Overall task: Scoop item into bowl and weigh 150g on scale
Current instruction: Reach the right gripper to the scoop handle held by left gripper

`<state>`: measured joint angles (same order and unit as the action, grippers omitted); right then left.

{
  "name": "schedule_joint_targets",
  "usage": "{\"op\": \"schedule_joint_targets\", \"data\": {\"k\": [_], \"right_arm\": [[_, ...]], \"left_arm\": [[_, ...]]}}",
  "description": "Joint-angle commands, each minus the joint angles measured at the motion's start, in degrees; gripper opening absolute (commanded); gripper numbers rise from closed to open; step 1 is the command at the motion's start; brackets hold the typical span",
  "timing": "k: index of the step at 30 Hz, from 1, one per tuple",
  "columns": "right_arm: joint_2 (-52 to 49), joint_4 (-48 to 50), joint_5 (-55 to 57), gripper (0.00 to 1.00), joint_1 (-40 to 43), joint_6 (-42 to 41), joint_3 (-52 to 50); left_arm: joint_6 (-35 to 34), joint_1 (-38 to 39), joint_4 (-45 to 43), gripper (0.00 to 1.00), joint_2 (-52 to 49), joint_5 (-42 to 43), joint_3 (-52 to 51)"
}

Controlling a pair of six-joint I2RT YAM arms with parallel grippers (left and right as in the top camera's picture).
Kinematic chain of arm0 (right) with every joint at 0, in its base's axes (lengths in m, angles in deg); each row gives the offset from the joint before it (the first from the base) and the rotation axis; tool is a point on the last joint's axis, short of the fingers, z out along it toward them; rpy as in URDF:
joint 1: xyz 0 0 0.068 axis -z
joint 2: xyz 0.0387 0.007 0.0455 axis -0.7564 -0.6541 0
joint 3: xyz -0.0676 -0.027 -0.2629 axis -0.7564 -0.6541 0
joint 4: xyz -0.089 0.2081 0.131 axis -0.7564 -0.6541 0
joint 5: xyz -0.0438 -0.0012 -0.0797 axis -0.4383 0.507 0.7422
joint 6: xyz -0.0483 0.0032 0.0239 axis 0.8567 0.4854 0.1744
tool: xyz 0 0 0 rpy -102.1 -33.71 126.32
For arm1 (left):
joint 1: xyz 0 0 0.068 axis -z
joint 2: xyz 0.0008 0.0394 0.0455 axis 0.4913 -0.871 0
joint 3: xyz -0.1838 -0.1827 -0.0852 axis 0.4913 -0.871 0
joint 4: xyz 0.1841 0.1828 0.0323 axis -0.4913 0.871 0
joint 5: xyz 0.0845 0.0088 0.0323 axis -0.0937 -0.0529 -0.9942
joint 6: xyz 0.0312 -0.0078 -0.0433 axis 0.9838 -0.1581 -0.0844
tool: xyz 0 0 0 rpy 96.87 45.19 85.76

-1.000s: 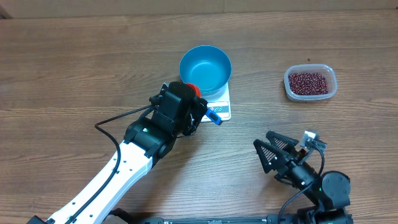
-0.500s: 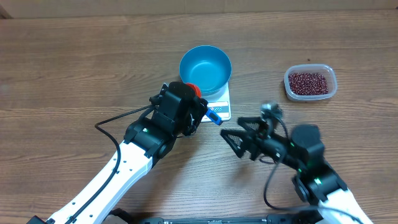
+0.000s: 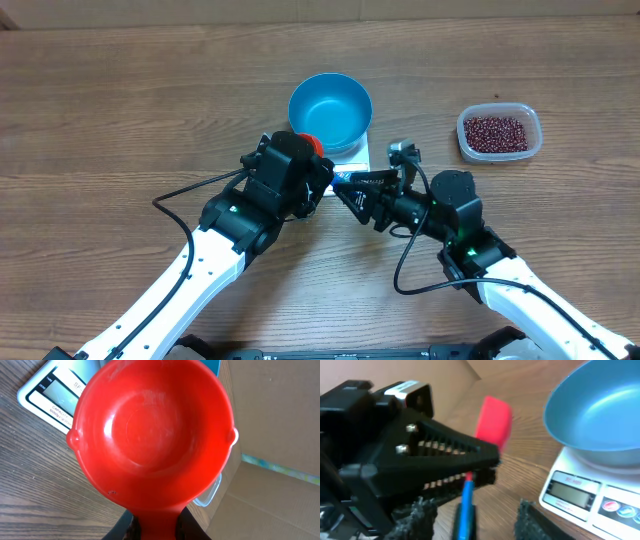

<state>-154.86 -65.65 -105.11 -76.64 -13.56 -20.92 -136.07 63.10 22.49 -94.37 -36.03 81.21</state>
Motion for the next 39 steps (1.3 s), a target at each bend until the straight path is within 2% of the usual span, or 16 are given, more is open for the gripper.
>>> {"op": "schedule_joint_targets", "data": {"k": [1, 5, 13, 17, 36, 39], "right_arm": [[-0.5, 1.97, 1.16, 0.51, -1.99, -0.81, 1.36], [-0.74, 2.34, 4.81, 0.45, -2.4, -2.23, 1.36], [-2.01, 3.67, 4.46, 0.39, -2.47, -3.41, 1.36], [-2.1, 5.33, 4.46, 0.3, -2.47, -3.61, 1.36], [-2.1, 5.46, 5.79, 0.29, -3.63, -3.56, 1.36], [-2.12, 5.49, 6.19, 0.25, -3.63, -3.56, 1.36]], "left_arm": [[-0.72, 0.11, -0.22, 0.04, -0.33, 0.15, 1.25], [-0.7, 0.11, -0.2, 0.05, -0.33, 0.17, 1.25], [-0.72, 0.11, -0.2, 0.04, -0.33, 0.2, 1.25], [-0.81, 0.11, -0.24, 0.04, -0.33, 0.2, 1.25], [-2.91, 0.13, -0.5, 0.04, -0.33, 0.35, 1.25], [-2.95, 0.13, -0.74, 0.04, -0.33, 1.14, 1.25]]}}
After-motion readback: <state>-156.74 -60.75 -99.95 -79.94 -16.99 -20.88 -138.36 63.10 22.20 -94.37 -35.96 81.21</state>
